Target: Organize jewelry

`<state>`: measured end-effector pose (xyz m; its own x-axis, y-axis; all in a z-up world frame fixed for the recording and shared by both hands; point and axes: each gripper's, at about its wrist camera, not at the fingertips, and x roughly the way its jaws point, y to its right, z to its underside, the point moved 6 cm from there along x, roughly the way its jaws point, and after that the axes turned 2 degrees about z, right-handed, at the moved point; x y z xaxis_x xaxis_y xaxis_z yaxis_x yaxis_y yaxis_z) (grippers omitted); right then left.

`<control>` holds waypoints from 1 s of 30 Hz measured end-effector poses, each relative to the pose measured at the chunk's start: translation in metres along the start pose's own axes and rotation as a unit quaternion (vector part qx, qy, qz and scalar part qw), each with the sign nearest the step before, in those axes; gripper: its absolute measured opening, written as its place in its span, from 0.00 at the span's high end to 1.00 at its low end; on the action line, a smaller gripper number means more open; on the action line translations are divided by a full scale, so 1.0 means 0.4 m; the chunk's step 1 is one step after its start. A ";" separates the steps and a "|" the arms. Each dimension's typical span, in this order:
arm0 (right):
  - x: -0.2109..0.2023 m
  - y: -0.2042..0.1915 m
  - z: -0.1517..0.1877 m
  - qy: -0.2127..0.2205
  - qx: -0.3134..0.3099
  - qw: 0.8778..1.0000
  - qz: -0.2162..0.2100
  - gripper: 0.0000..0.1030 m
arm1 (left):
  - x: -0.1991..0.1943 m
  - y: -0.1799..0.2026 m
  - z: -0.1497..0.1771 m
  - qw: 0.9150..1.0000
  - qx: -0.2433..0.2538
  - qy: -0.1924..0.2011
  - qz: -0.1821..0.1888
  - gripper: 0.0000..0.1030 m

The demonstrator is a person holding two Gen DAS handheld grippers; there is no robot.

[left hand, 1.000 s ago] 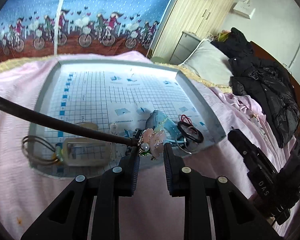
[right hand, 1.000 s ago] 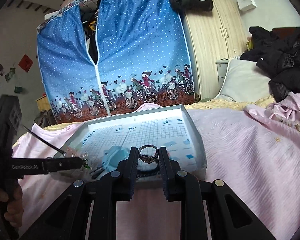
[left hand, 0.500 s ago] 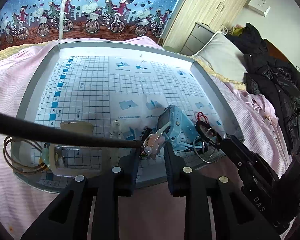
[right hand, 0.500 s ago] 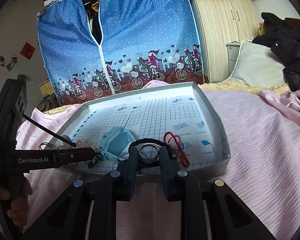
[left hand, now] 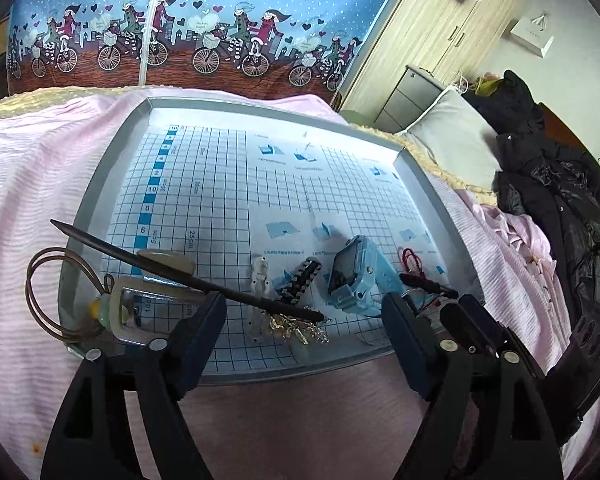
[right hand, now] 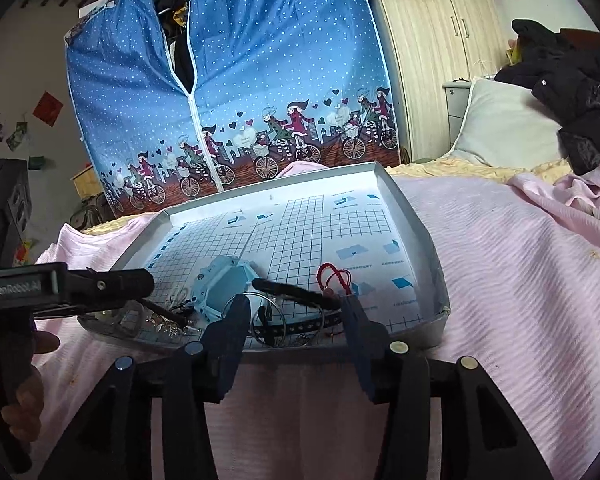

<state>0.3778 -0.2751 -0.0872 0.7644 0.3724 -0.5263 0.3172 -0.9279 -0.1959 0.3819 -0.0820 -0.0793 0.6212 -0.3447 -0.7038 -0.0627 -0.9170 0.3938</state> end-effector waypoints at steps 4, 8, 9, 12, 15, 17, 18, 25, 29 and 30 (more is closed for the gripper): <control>-0.018 0.002 -0.013 0.017 0.001 1.000 0.011 0.32 | -0.035 0.004 -0.005 1.000 0.008 0.028 0.002 0.21; -0.060 0.009 -0.041 0.057 0.008 0.998 0.022 0.13 | -0.102 0.010 -0.008 0.994 0.024 0.108 -0.006 0.01; -0.071 0.013 -0.049 0.066 0.009 0.997 0.024 0.09 | -0.122 0.014 -0.008 0.991 0.031 0.130 -0.009 0.01; -0.108 0.023 -0.075 0.096 0.017 0.995 0.029 0.00 | -0.167 0.023 -0.007 0.985 0.046 0.164 -0.020 0.01; -0.149 0.024 -0.099 0.121 0.024 0.992 0.030 0.00 | -0.211 0.028 -0.006 0.981 0.052 0.186 -0.032 0.01; -0.175 0.022 -0.110 0.133 0.027 0.990 0.030 0.00 | -0.241 0.030 -0.004 0.978 0.055 0.199 -0.033 0.01; -0.188 0.021 -0.116 0.140 0.028 0.989 0.032 0.00 | -0.249 0.033 -0.005 0.977 0.057 0.202 -0.033 0.01; -0.292 -0.002 -0.095 0.173 0.035 0.983 0.050 0.00 | -0.386 0.030 0.043 0.964 0.067 0.253 -0.041 0.01; -0.355 -0.047 -0.092 0.197 0.009 0.979 0.051 0.00 | -0.449 0.015 0.092 0.960 0.056 0.272 -0.039 0.01; -0.373 -0.063 -0.091 0.205 -0.001 0.977 0.052 0.00 | -0.466 0.012 0.107 0.959 0.054 0.274 -0.037 0.01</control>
<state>0.2762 -0.3068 0.0263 0.9533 0.2517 -0.1672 0.2261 -0.9612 -0.1579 0.2325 -0.0306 0.0283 0.9428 -0.1476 -0.2989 -0.0650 -0.9608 0.2696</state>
